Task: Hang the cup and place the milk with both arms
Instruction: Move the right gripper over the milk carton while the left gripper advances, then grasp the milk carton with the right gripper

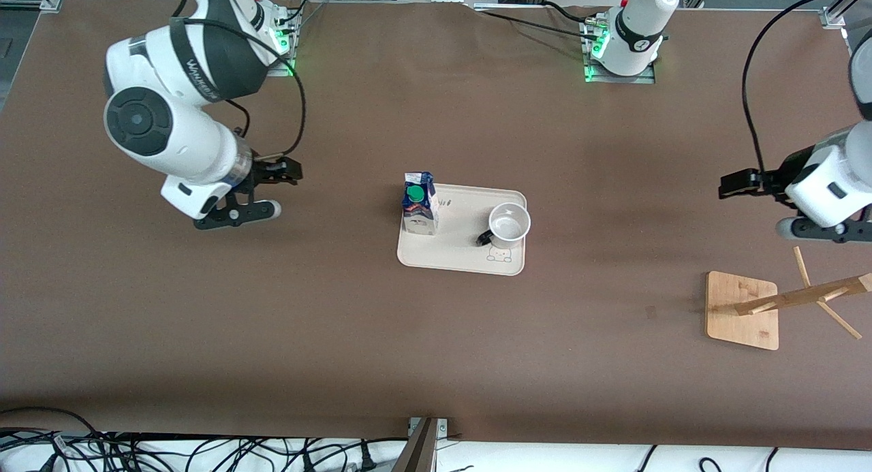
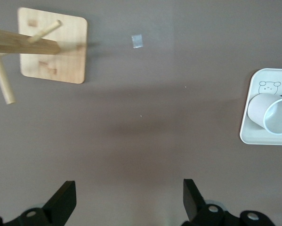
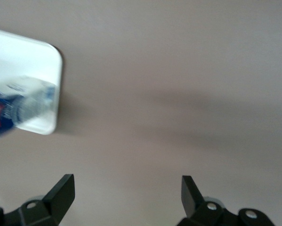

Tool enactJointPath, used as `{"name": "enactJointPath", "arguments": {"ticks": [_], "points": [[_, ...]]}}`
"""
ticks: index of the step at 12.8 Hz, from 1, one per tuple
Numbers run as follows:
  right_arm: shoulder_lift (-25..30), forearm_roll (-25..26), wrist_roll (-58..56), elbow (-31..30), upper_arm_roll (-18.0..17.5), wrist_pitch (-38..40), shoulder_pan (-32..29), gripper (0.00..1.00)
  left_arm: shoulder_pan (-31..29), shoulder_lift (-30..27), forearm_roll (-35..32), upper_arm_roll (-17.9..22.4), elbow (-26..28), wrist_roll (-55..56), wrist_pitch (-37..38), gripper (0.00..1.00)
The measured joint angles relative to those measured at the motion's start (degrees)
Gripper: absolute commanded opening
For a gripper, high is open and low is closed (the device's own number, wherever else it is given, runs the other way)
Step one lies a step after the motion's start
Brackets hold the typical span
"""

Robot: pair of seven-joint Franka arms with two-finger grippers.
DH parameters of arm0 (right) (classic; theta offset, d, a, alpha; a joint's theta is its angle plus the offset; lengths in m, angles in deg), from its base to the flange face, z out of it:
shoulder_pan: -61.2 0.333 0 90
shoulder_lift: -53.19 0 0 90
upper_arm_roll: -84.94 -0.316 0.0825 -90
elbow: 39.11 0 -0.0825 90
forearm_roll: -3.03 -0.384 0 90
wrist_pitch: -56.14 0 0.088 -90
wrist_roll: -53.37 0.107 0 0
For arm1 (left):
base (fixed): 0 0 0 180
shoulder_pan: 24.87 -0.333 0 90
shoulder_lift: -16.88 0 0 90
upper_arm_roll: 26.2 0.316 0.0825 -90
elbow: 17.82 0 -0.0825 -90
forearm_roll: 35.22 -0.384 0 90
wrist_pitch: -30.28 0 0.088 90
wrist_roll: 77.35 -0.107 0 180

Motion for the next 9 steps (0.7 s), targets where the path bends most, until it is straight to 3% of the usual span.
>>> {"name": "enactJointPath", "arguments": {"ticks": [2,5,9], "points": [[-1.73,-2.9,9.12,0.0,-0.65,-5.49,4.22,1.0,0.65,2.72,0.27,-0.78,0.06,0.0,-1.56,1.0],[-6.28,-3.14,24.35,0.48,-0.93,-13.68,13.49,1.0,1.74,6.08,0.29,-1.05,0.07,0.0,-3.32,1.0],[-10.01,-3.07,29.82,2.1,-0.8,-16.87,17.67,1.0,1.68,8.28,0.29,-0.94,0.06,0.0,-4.51,1.0]]}}
